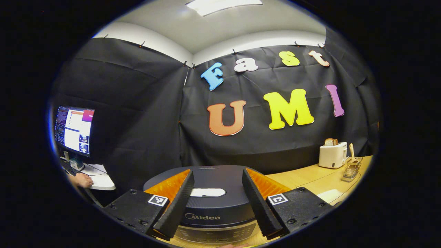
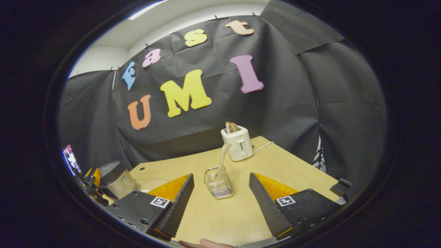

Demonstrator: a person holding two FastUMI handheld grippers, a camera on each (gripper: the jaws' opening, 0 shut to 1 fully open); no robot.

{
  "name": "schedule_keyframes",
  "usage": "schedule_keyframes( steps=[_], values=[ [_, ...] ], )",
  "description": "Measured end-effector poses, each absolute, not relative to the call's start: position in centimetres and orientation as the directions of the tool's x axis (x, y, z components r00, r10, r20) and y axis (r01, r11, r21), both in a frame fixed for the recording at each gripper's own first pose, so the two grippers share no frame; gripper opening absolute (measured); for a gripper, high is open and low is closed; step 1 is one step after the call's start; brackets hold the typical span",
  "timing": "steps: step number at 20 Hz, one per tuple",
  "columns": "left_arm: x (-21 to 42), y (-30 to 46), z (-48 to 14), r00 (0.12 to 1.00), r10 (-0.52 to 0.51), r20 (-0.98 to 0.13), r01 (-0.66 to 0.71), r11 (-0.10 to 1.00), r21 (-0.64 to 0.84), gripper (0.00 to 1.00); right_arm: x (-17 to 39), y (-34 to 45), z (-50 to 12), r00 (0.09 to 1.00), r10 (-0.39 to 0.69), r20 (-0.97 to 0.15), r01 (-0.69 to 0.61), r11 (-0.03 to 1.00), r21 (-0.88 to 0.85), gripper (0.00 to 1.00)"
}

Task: Close the left gripper, press the button to open the rice cooker; take a wooden spoon from the chopstick holder with the right hand, scoop a spoonful of rice and pour it into the rice cooker, then put the wooden spoon back into the chopstick holder.

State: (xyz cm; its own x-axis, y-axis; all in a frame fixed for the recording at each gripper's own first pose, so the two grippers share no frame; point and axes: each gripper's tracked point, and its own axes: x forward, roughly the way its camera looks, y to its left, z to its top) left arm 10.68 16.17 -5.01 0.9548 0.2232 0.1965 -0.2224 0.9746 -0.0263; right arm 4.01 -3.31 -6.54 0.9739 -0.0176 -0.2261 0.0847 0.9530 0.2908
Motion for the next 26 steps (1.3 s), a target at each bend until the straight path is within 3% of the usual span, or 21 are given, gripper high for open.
schedule_keyframes(
  steps=[10, 16, 21, 26],
  values=[
    [8.4, 14.0, -4.9, 0.967, 0.203, 0.151, -0.196, 0.979, -0.061, 0.89, 3.6, -2.7, -6.0, 0.977, -0.012, -0.214, 0.072, 0.959, 0.274, 0.95],
    [6.5, 13.0, -2.5, 0.954, 0.261, 0.147, -0.248, 0.964, -0.100, 0.89, 3.1, -2.9, -4.9, 0.984, -0.028, -0.176, 0.071, 0.967, 0.243, 0.95],
    [4.9, 9.2, -1.0, 0.966, 0.240, 0.094, -0.235, 0.970, -0.063, 0.89, 2.1, -2.8, -4.1, 0.987, -0.051, -0.150, 0.075, 0.984, 0.159, 0.95],
    [3.6, 3.9, -2.8, 0.984, 0.174, -0.038, -0.176, 0.983, -0.056, 0.89, 0.5, -1.2, -2.1, 0.996, -0.057, -0.075, 0.065, 0.992, 0.111, 0.95]
  ],
)
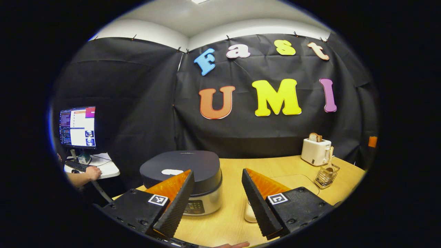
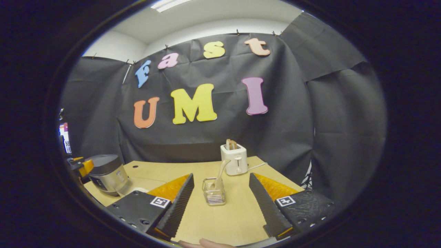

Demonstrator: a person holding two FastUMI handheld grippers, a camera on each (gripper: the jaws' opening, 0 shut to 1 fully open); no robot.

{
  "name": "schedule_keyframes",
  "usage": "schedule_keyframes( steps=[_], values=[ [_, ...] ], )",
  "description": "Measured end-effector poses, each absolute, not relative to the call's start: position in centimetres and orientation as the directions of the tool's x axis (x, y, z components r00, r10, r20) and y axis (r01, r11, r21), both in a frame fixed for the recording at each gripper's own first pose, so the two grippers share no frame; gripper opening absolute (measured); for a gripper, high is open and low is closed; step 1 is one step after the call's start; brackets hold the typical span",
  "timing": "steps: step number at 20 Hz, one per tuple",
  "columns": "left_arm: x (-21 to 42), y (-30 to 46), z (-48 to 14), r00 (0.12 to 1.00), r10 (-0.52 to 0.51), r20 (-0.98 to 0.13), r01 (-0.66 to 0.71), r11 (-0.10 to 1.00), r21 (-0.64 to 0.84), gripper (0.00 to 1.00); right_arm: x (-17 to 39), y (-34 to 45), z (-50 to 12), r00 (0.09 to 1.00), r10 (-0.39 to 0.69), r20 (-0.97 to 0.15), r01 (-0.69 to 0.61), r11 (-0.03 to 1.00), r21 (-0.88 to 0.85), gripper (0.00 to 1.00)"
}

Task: Close the left gripper, press the button to open the rice cooker; take a wooden spoon from the chopstick holder with the right hand, scoop a spoonful of rice and pour it into the rice cooker, then put the wooden spoon back into the chopstick holder.

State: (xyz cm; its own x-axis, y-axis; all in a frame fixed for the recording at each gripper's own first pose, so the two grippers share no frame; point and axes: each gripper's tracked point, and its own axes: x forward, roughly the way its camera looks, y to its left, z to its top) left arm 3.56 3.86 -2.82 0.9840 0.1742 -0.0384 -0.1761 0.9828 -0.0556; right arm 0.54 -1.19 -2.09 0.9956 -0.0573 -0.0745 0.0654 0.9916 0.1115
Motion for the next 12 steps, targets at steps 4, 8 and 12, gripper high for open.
schedule_keyframes(
  steps=[4, 8, 12],
  values=[
    [2.4, -0.7, -2.2, 0.997, 0.069, -0.031, -0.070, 0.997, -0.027, 0.89, 0.0, 0.0, -1.6, 0.998, -0.038, -0.051, 0.042, 0.996, 0.085, 0.91],
    [1.2, -2.7, -1.1, 1.000, 0.018, 0.014, -0.018, 1.000, -0.018, 0.86, -0.2, 1.1, -1.8, 0.998, -0.017, -0.056, 0.022, 0.997, 0.078, 0.95],
    [0.5, -3.2, -0.5, 1.000, 0.002, 0.020, -0.002, 0.999, -0.041, 0.86, -0.2, 1.6, -2.1, 0.998, -0.017, -0.065, 0.020, 0.999, 0.049, 0.91]
  ],
)
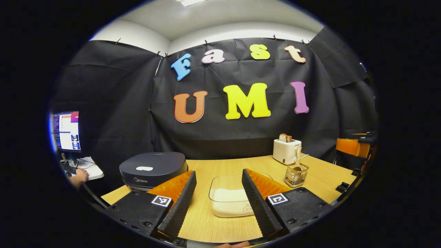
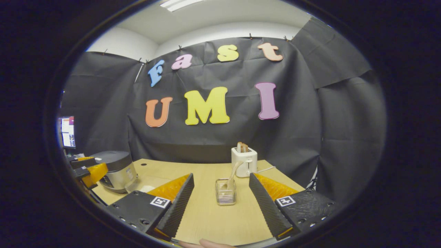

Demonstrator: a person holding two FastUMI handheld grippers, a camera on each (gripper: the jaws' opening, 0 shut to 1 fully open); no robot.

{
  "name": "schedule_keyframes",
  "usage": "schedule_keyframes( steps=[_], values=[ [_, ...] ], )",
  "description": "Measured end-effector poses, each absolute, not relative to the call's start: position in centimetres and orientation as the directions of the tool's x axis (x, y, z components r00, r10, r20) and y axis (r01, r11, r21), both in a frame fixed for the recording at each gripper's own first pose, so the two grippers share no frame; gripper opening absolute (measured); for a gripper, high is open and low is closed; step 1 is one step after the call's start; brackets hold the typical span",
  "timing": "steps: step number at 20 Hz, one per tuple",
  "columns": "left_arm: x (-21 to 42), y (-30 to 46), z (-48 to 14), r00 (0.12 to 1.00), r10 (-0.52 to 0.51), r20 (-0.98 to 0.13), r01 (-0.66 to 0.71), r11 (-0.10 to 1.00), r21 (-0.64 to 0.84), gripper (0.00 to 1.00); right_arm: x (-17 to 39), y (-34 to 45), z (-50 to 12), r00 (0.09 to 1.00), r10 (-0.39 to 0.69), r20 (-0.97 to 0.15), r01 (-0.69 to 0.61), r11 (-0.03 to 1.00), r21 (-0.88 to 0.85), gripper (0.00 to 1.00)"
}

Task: Close the left gripper, press the button to open the rice cooker; take a wooden spoon from the chopstick holder with the right hand, scoop a spoonful of rice and pour it into the rice cooker, then put the wooden spoon back into the chopstick holder.

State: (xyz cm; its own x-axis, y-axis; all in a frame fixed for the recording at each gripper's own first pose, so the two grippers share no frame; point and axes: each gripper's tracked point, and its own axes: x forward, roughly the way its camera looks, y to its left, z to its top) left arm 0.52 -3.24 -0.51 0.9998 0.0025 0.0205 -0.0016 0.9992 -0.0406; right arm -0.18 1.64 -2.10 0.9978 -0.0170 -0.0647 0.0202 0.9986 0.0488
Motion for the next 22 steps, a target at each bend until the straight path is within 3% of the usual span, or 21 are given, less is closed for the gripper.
schedule_keyframes(
  steps=[2, 3, 4, 5, 8, 9, 17, 18, 20, 22],
  values=[
    [0.3, -3.2, -0.4, 1.000, 0.004, 0.024, -0.003, 0.999, -0.042, 0.86, -0.2, 2.0, -2.2, 0.998, -0.011, -0.065, 0.013, 0.999, 0.040, 0.95],
    [0.3, -3.0, -0.4, 1.000, 0.013, 0.027, -0.012, 0.999, -0.040, 0.86, -0.1, 2.1, -2.2, 0.998, -0.008, -0.065, 0.010, 0.999, 0.041, 0.91],
    [0.3, -2.8, -0.4, 0.999, 0.028, 0.028, -0.027, 0.999, -0.034, 0.86, 0.0, 2.3, -2.3, 0.998, -0.005, -0.067, 0.008, 0.999, 0.040, 0.95],
    [0.4, -2.5, -0.6, 0.999, 0.043, 0.023, -0.042, 0.999, -0.030, 0.86, 0.1, 2.5, -2.6, 0.997, -0.001, -0.075, 0.004, 0.999, 0.038, 0.91],
    [0.8, -2.1, -1.3, 0.998, 0.060, 0.008, -0.060, 0.998, -0.031, 0.86, 0.5, 3.0, -3.2, 0.996, 0.011, -0.092, -0.009, 1.000, 0.023, 0.91],
    [0.9, -2.1, -1.4, 0.998, 0.059, 0.003, -0.059, 0.998, -0.037, 0.86, 0.5, 3.3, -3.2, 0.996, 0.019, -0.090, -0.017, 1.000, 0.020, 0.95],
    [1.3, -2.4, -1.9, 0.999, 0.044, -0.015, -0.045, 0.997, -0.060, 0.86, 0.4, 4.6, -3.1, 0.995, 0.065, -0.074, -0.064, 0.998, 0.010, 0.95],
    [1.2, -2.4, -1.9, 0.999, 0.043, -0.013, -0.044, 0.997, -0.057, 0.86, 0.3, 4.8, -3.1, 0.995, 0.070, -0.073, -0.069, 0.998, 0.008, 0.91],
    [1.2, -2.7, -1.7, 0.999, 0.042, -0.007, -0.042, 0.998, -0.049, 0.86, 0.4, 4.8, -3.1, 0.995, 0.072, -0.072, -0.072, 0.997, 0.002, 0.91],
    [1.1, -2.7, -1.6, 0.999, 0.045, -0.002, -0.045, 0.998, -0.048, 0.86, 0.5, 4.8, -3.2, 0.995, 0.066, -0.073, -0.067, 0.998, -0.003, 0.96]
  ],
)
